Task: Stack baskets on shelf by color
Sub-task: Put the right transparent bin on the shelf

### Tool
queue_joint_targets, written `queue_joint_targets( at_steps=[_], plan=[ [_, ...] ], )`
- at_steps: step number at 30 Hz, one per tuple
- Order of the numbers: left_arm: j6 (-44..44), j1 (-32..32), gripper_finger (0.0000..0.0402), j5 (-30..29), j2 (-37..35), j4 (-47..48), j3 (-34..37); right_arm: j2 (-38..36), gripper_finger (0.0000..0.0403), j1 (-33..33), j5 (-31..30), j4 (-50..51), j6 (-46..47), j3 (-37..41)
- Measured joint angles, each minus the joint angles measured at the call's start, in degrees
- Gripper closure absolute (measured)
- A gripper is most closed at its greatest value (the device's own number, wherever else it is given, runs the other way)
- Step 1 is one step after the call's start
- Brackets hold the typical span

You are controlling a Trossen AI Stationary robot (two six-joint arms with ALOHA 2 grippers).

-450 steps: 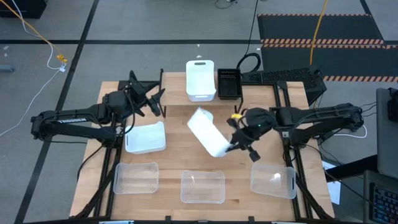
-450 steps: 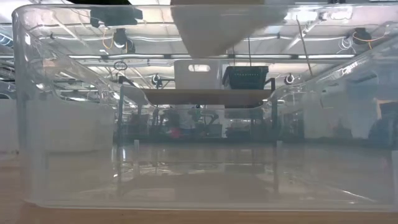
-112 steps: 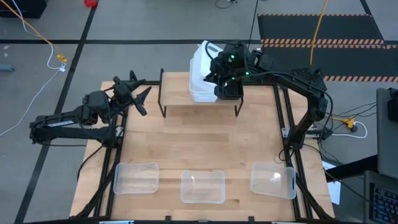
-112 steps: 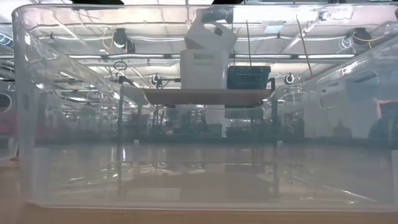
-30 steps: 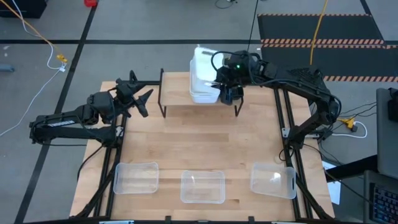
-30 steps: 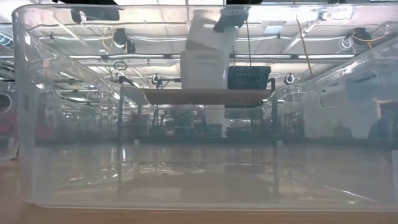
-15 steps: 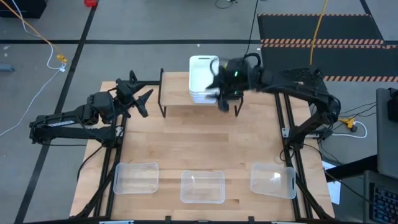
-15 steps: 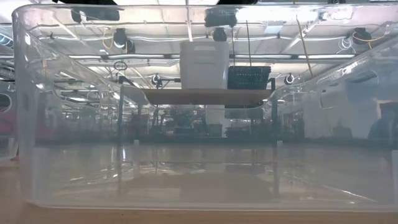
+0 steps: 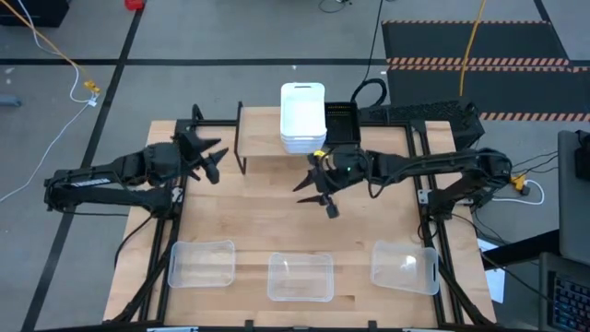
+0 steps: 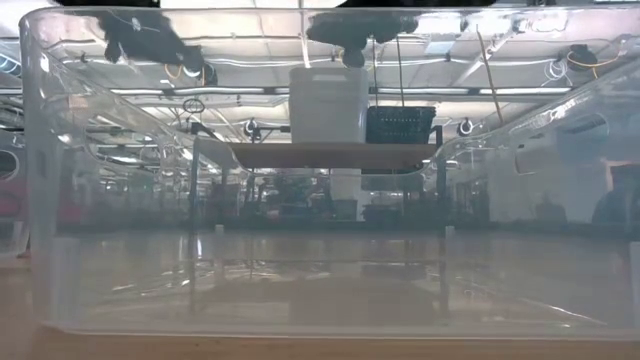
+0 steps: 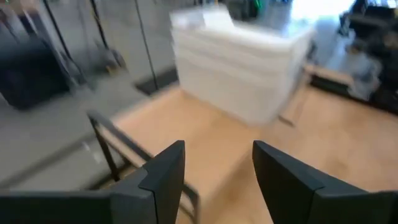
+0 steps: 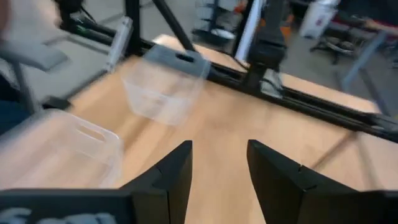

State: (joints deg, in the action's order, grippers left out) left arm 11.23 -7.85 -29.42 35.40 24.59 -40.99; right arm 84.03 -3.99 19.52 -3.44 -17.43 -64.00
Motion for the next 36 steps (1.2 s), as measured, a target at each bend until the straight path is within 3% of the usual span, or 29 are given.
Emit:
queue_joint_targets(
  at_steps=[4,12,20,26,31,36],
  plan=[
    [8.42,3.35,0.0211,2.34,1.01,5.70,0.00,-0.33,0.0257,0.09,3.21,-1.19,-2.37,1.13],
    [17.09,15.97,0.0211,4.03,10.05,4.36,0.00,0.22,0.0257,0.33,9.06,3.89,-8.65,1.17],
    [30.56,27.49,0.0211,6.72,19.11,3.51,-1.30,-0.31,0.0257,0.79,8.52,10.30,-8.89,1.17],
    [42.95,37.09,0.0211,6.67,25.11,6.43,-6.25,-2.55,0.0257,1.11,4.32,13.80,-13.08,1.17],
    [58.83,43.57,0.0237,6.72,33.34,10.52,-11.73,-3.96,0.0257,1.06,4.39,10.66,-17.62,1.17],
    [80.27,48.35,0.0281,10.78,42.31,15.32,-16.93,-3.23,0.0257,0.96,4.49,8.36,-21.24,1.17]
  ],
)
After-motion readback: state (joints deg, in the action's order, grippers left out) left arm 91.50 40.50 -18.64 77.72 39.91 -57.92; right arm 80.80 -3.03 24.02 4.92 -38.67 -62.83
